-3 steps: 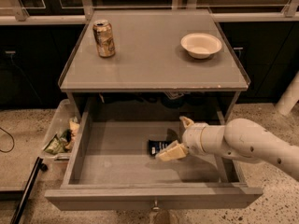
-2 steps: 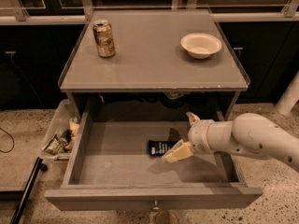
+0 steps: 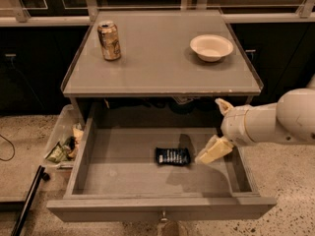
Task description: Place rxbar blueberry into top drawer
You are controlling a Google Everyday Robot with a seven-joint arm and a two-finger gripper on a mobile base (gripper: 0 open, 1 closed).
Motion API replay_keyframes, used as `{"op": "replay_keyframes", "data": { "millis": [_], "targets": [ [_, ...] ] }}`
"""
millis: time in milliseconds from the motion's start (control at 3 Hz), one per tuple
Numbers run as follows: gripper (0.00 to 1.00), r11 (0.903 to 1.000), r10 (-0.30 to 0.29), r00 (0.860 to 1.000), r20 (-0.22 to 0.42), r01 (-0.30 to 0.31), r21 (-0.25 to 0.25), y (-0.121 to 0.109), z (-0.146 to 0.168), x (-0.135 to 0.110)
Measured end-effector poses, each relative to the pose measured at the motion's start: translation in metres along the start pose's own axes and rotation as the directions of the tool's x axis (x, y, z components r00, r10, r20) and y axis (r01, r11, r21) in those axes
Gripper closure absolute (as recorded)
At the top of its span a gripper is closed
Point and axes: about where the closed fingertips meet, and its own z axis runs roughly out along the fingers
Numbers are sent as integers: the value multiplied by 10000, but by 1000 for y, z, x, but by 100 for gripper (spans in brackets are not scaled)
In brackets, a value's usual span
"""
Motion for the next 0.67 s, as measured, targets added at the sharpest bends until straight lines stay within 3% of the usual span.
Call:
{"op": "replay_keyframes", "data": {
  "millis": [333,667],
  "targets": [
    [0,9943,-982,9945,-365,996,379,-13,-39,-12],
    [0,9900,-1213,9924,-211,1225,700,-24,-52,-14]
  ]
}}
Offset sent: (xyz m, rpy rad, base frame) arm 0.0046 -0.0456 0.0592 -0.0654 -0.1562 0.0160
